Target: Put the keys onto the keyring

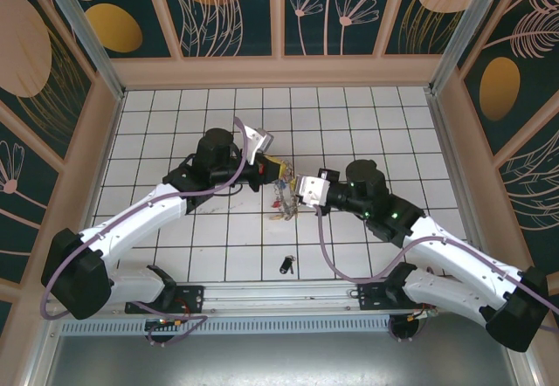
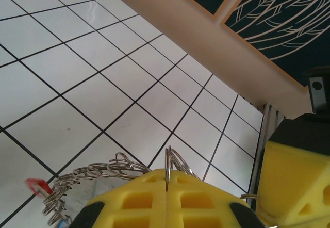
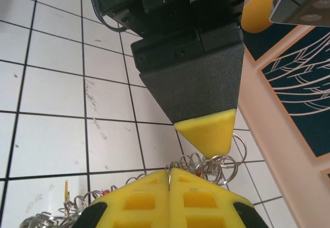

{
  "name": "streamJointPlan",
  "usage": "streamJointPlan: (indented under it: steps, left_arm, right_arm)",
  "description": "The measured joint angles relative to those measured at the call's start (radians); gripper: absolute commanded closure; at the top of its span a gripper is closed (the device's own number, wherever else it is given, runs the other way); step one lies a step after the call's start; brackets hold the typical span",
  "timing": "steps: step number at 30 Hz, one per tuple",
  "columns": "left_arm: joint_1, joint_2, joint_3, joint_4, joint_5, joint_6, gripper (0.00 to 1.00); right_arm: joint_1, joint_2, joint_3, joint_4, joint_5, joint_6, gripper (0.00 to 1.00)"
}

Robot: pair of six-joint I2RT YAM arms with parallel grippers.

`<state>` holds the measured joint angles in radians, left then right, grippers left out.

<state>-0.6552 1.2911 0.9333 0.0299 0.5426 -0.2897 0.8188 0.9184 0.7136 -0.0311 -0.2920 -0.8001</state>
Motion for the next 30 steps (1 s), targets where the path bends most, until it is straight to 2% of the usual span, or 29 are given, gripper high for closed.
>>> streamJointPlan:
  steps: [2,4,9,15,21,24,30]
  left_arm:
    - [0.000,0.000,-0.009,0.004,0.006,0.004,0.99]
    - [0.000,-0.002,-0.021,0.005,0.013,0.013,0.78]
    - [0.010,-0.036,-0.043,0.022,-0.004,0.077,0.62]
    - [0.013,-0.175,-0.086,0.018,-0.043,0.227,0.58]
    - [0.013,-0.369,-0.323,0.175,0.035,0.429,0.55]
    - [0.014,-0.372,-0.407,0.238,0.055,0.490,0.55]
    - [0.014,-0.253,-0.391,0.297,0.063,0.587,0.58]
  right_arm:
    - [-0.002,0.000,-0.018,0.014,-0.014,0.007,1.00]
    - [-0.011,-0.003,-0.039,0.032,-0.032,0.018,1.00]
    - [-0.040,-0.017,-0.087,0.049,-0.097,0.042,1.00]
    - [-0.082,-0.016,-0.098,0.064,-0.149,0.070,1.00]
    - [-0.119,0.003,-0.109,0.123,-0.208,0.102,1.00]
    - [-0.137,0.014,-0.121,0.153,-0.237,0.124,1.00]
    - [-0.166,0.034,-0.124,0.192,-0.287,0.151,1.00]
